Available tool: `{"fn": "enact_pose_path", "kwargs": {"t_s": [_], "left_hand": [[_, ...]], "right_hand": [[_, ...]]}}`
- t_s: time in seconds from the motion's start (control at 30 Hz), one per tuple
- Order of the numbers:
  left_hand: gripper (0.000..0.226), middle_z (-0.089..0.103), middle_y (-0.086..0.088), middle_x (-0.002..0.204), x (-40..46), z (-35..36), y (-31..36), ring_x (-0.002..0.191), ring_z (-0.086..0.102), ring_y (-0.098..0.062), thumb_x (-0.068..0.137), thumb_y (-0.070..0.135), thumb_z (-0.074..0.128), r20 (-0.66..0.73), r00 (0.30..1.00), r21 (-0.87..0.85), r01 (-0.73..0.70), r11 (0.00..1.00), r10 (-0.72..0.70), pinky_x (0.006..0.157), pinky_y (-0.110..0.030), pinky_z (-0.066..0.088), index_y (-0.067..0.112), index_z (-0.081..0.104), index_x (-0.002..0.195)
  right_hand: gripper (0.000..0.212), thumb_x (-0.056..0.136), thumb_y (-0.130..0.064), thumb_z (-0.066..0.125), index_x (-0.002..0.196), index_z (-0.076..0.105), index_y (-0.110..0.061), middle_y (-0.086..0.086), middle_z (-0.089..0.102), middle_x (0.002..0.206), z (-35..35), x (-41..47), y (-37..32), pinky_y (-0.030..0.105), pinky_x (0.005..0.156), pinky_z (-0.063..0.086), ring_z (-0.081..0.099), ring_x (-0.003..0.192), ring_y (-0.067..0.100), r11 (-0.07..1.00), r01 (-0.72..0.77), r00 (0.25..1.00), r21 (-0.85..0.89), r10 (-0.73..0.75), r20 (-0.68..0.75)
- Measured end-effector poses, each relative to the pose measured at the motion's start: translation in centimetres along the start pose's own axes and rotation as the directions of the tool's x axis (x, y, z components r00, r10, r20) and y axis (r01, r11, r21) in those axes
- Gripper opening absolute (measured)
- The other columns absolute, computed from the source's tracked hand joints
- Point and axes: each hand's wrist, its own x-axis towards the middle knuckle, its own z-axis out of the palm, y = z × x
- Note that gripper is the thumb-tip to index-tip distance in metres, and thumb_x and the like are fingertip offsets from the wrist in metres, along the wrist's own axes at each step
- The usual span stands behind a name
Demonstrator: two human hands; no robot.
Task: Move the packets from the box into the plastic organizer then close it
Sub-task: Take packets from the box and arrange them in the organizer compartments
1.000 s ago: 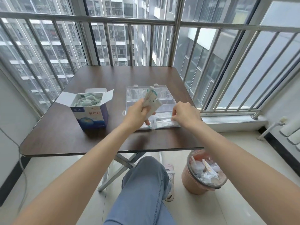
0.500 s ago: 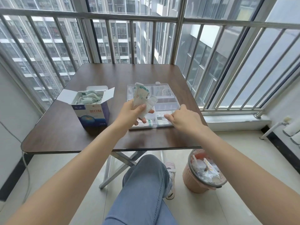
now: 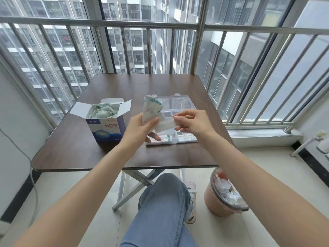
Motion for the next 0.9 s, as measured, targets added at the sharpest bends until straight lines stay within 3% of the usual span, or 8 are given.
{"fn": "enact_pose_path", "kwargs": {"t_s": [0.13, 0.23, 0.3, 0.4, 0.5, 0.63, 0.73, 0.9], "left_hand": [[0.010, 0.072, 0.003, 0.084, 0.1, -1.9, -0.7, 0.044, 0.062, -0.014, 0.096, 0.021, 0.053, -0.113, 0.982, 0.235, -0.122, 0.964, 0.152, 0.038, -0.016, 0.036, 0.017, 0.058, 0.103], [0.010, 0.073, 0.004, 0.084, 0.1, -2.6, -1.1, 0.045, 0.063, -0.019, 0.096, 0.022, 0.053, -0.130, 0.971, 0.299, -0.154, 0.942, 0.200, 0.040, -0.011, 0.034, 0.016, 0.059, 0.101], [0.011, 0.073, 0.004, 0.084, 0.1, -2.9, -1.2, 0.046, 0.063, -0.022, 0.096, 0.023, 0.053, -0.130, 0.970, 0.314, -0.157, 0.936, 0.206, 0.042, -0.009, 0.034, 0.016, 0.059, 0.102], [0.012, 0.073, 0.003, 0.085, 0.2, -3.1, -1.3, 0.046, 0.064, -0.022, 0.096, 0.023, 0.054, -0.126, 0.971, 0.315, -0.157, 0.936, 0.205, 0.042, -0.010, 0.034, 0.015, 0.059, 0.103], [0.012, 0.073, 0.002, 0.086, 0.3, -3.2, -1.3, 0.046, 0.064, -0.021, 0.096, 0.023, 0.054, -0.123, 0.972, 0.311, -0.154, 0.938, 0.200, 0.040, -0.013, 0.034, 0.014, 0.059, 0.103], [0.013, 0.073, 0.003, 0.085, 0.3, -3.3, -1.4, 0.045, 0.063, -0.019, 0.096, 0.022, 0.054, -0.118, 0.973, 0.298, -0.155, 0.942, 0.197, 0.038, -0.016, 0.035, 0.013, 0.058, 0.104], [0.011, 0.073, 0.003, 0.084, 0.3, -3.3, -1.4, 0.044, 0.062, -0.017, 0.096, 0.021, 0.054, -0.112, 0.976, 0.282, -0.149, 0.948, 0.187, 0.038, -0.017, 0.035, 0.013, 0.059, 0.103], [0.003, 0.073, 0.002, 0.086, 0.2, -3.3, -1.5, 0.045, 0.062, -0.016, 0.095, 0.024, 0.054, -0.079, 0.981, 0.252, -0.151, 0.956, 0.176, 0.038, -0.016, 0.035, 0.023, 0.057, 0.097]], "right_hand": [[0.016, 0.090, -0.005, 0.059, 0.075, 0.063, 0.000, 0.010, 0.063, 0.069, 0.3, 1.0, 0.6, 0.018, 0.067, 0.056, 0.065, 0.064, 0.015, 0.988, -0.014, 1.000, 0.154, 0.018, -0.026], [0.003, 0.084, 0.007, 0.062, 0.083, 0.064, 0.005, 0.011, 0.061, 0.072, 0.8, 1.4, 1.3, 0.015, 0.065, 0.054, 0.064, 0.063, 0.012, 1.000, -0.003, 1.000, -0.011, 0.003, 0.016], [0.009, 0.081, 0.008, 0.065, 0.088, 0.066, 0.004, 0.007, 0.063, 0.072, 1.2, 1.7, 1.6, 0.016, 0.065, 0.052, 0.063, 0.062, 0.008, 0.974, 0.032, 0.999, -0.224, -0.024, 0.035], [0.012, 0.077, 0.003, 0.067, 0.083, 0.070, -0.008, 0.006, 0.066, 0.076, 1.9, 2.2, 1.6, 0.025, 0.075, 0.050, 0.061, 0.069, 0.011, 0.866, 0.084, 0.993, -0.493, -0.033, 0.112], [0.011, 0.076, -0.001, 0.069, 0.083, 0.072, -0.009, 0.006, 0.068, 0.082, 2.7, 2.2, 1.7, 0.023, 0.072, 0.045, 0.058, 0.074, 0.013, 0.754, 0.166, 0.981, -0.636, -0.060, 0.184], [0.013, 0.080, -0.001, 0.065, 0.090, 0.073, -0.004, 0.004, 0.061, 0.083, 3.5, 2.0, 1.7, 0.015, 0.067, 0.031, 0.051, 0.078, 0.012, 0.603, 0.261, 0.965, -0.754, -0.133, 0.227], [0.016, 0.082, -0.002, 0.060, 0.091, 0.073, -0.002, 0.007, 0.066, 0.089, 4.0, 1.9, 1.9, 0.015, 0.067, 0.030, 0.055, 0.084, 0.014, 0.521, 0.327, 0.945, -0.788, -0.173, 0.278], [0.039, 0.097, -0.025, 0.046, 0.080, 0.067, 0.004, 0.016, 0.063, 0.093, 4.6, 1.4, 2.9, 0.040, 0.080, 0.043, 0.055, 0.091, 0.031, 0.311, 0.382, 0.924, -0.870, -0.157, 0.349]]}}
